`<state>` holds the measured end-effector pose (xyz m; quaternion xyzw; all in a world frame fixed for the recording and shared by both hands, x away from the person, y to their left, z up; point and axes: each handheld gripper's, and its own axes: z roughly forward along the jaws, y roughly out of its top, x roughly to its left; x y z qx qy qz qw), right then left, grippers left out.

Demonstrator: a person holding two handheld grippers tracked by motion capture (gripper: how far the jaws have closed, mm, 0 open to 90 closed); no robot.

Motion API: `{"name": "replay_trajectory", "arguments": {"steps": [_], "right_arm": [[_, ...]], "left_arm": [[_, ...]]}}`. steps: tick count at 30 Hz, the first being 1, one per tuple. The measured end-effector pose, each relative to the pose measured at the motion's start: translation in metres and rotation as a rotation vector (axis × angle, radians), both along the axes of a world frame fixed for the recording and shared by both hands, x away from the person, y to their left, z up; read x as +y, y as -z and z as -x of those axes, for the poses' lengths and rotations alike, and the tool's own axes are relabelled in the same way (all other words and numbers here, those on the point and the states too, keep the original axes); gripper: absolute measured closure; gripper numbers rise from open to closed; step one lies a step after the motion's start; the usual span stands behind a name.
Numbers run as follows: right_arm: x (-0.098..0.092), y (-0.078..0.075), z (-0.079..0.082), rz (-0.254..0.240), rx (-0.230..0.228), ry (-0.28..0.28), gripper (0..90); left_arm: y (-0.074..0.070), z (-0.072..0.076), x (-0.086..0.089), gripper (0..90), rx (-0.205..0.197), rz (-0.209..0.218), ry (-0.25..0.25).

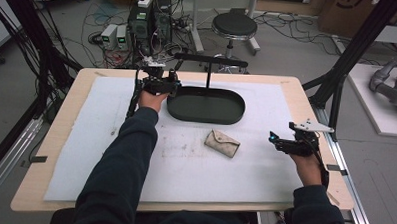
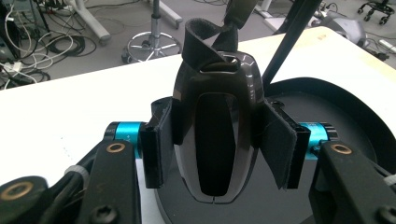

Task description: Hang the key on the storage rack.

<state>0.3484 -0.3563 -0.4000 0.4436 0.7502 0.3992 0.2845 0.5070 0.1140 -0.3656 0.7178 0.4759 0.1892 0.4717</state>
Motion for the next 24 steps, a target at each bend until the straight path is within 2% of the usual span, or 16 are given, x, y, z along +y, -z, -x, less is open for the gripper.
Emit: {"name": "replay_trajectory", "arguments": {"steps": [4, 6, 12, 15, 19, 21, 22, 24], "right_arm": [[0.001, 0.0, 0.0, 0.003, -0.001, -0.002, 16.0], [0.002, 0.0, 0.0, 0.003, 0.001, -0.003, 16.0], [0.001, 0.001, -0.001, 0.003, 0.0, -0.004, 16.0], [0.001, 0.001, 0.0, 0.0, 0.004, -0.001, 16.0], [0.002, 0.001, -0.001, -0.001, 0.0, -0.005, 16.0], [0.003, 0.001, -0.001, -0.004, -0.003, -0.009, 15.9], [0.004, 0.001, -0.001, -0.009, -0.008, -0.015, 15.9], [0.008, 0.001, -0.002, -0.011, -0.018, -0.03, 15.9]], "left_arm": [[0.0, 0.001, 0.003, 47.3, 0.004, 0.001, -0.003], [0.0, 0.001, 0.004, 41.9, 0.003, 0.002, -0.009], [0.0, 0.01, 0.011, 35.1, -0.034, 0.01, -0.012], [-0.002, 0.021, 0.014, 26.1, -0.071, 0.038, 0.004], [-0.008, 0.042, 0.022, 23.0, -0.143, 0.052, 0.055], [-0.011, 0.055, 0.027, 21.1, -0.187, 0.036, 0.069], [-0.012, 0.064, 0.031, 19.3, -0.23, 0.025, 0.084], [-0.013, 0.079, 0.037, 19.2, -0.259, 0.024, 0.114]]}}
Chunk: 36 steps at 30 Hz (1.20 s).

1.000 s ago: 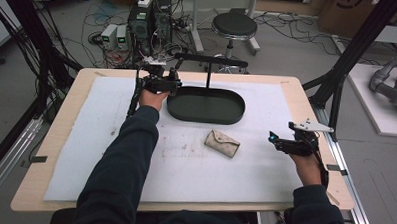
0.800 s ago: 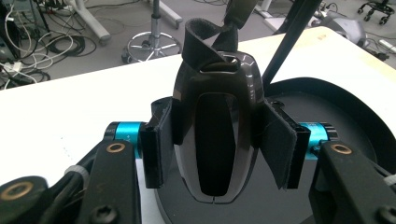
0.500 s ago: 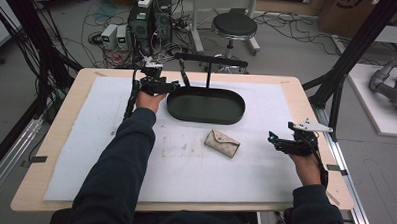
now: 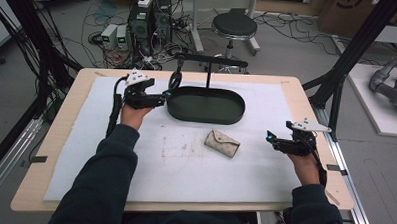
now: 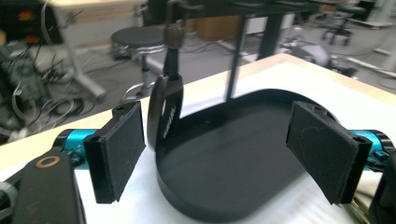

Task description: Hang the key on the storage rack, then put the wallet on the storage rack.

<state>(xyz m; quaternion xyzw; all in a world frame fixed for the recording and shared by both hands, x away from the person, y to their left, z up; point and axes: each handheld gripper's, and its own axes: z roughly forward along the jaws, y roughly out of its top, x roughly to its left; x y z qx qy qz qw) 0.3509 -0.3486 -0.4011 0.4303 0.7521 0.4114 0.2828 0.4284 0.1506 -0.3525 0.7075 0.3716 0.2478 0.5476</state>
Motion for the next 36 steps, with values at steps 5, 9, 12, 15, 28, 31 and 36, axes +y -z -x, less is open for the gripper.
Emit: {"name": "replay_trajectory", "arguments": {"steps": [5, 9, 12, 15, 28, 31, 36], "right_arm": [[0.008, 0.002, -0.003, 0.001, 0.004, -0.031, 15.9], [0.016, 0.003, -0.007, 0.006, 0.008, -0.054, 15.8], [0.019, 0.002, -0.008, 0.013, 0.01, -0.063, 15.9], [0.022, 0.002, -0.009, 0.009, 0.012, -0.07, 15.9], [0.029, 0.006, -0.011, 0.014, 0.026, -0.098, 15.9], [0.031, 0.006, -0.011, 0.015, 0.028, -0.099, 15.9], [0.036, 0.007, -0.011, 0.021, 0.034, -0.115, 15.8]], "left_arm": [[0.015, 0.036, 0.022, 19.2, 0.002, 0.094, 0.087], [0.027, 0.05, 0.041, 18.6, -0.001, 0.084, 0.066], [0.031, 0.058, 0.053, 18.6, -0.017, 0.06, 0.033], [0.037, 0.064, 0.064, 18.6, -0.028, 0.034, 0.006], [0.042, 0.066, 0.082, 18.6, -0.023, 0.043, -0.089], [0.042, 0.065, 0.083, 18.6, -0.021, 0.052, -0.088], [0.044, 0.063, 0.082, 18.6, -0.016, 0.047, -0.085]]}}
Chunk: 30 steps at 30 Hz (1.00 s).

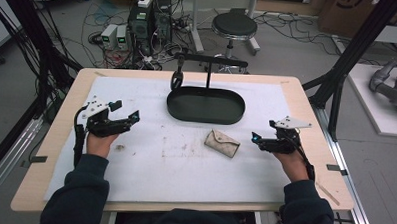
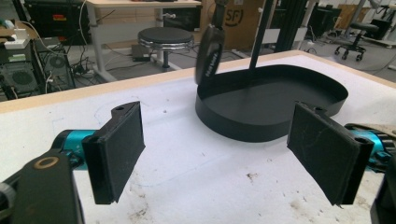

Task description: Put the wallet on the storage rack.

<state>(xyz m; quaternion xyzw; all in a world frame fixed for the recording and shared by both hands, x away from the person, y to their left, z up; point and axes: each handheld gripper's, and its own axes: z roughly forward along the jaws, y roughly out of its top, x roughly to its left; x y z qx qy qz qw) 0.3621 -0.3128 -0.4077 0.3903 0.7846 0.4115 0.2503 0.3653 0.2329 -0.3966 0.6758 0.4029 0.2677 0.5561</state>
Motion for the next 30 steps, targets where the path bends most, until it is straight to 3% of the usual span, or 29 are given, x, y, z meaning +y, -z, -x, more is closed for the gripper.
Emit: {"name": "replay_trajectory", "arguments": {"steps": [11, 14, 25, 30], "right_arm": [[0.013, 0.005, 0.002, 0.007, 0.025, -0.052, 15.9], [0.018, 0.005, 0.003, -0.003, 0.026, -0.079, 15.9], [0.061, 0.021, -0.002, 0.06, 0.105, -0.199, 15.9], [0.072, 0.024, -0.002, 0.061, 0.118, -0.232, 15.8]], "left_arm": [[-0.004, 0.007, -0.004, 18.7, -0.024, -0.005, 0.002], [-0.002, 0.006, -0.005, 18.7, -0.013, -0.006, 0.006], [0.0, 0.004, -0.003, 18.7, 0.004, 0.003, 0.006], [0.001, 0.003, -0.003, 18.7, 0.012, 0.005, 0.002]]}}
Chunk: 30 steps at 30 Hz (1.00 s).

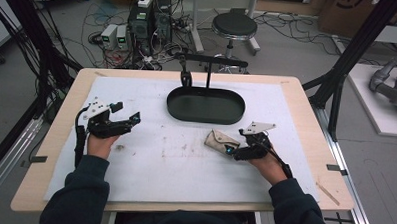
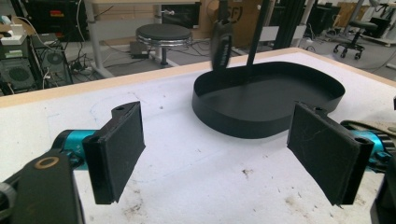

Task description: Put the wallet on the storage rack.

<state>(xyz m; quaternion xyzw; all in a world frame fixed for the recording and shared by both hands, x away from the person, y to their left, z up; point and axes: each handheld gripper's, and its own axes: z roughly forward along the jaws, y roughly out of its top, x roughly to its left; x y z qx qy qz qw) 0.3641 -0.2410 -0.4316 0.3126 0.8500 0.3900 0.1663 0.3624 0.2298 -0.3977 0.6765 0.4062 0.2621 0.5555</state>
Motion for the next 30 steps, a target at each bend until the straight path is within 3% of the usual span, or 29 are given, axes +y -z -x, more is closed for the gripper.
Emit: {"name": "replay_trajectory", "arguments": {"steps": [8, 13, 17, 21, 24, 30], "right_arm": [[0.016, 0.009, -0.006, 0.03, 0.036, -0.046, 15.9], [0.026, 0.017, -0.008, 0.107, 0.046, -0.079, 19.7], [0.025, 0.015, -0.01, 0.091, 0.086, -0.086, 30.7], [0.026, 0.011, -0.007, 0.112, 0.059, -0.097, 36.8], [0.027, 0.009, -0.006, 0.114, 0.066, -0.094, 39.4], [0.025, 0.002, -0.009, 0.082, 0.061, -0.083, 41.2]], "left_arm": [[0.001, -0.001, 0.001, 18.8, 0.0, -0.001, -0.006], [0.001, -0.001, 0.001, 18.8, 0.0, 0.0, -0.011], [0.001, -0.001, 0.001, 18.8, 0.002, 0.001, -0.009], [0.001, -0.001, 0.001, 18.8, 0.003, -0.006, -0.008], [0.001, -0.001, 0.001, 18.8, 0.008, -0.002, -0.012], [0.002, -0.002, 0.001, 18.9, 0.01, -0.005, -0.009]]}}
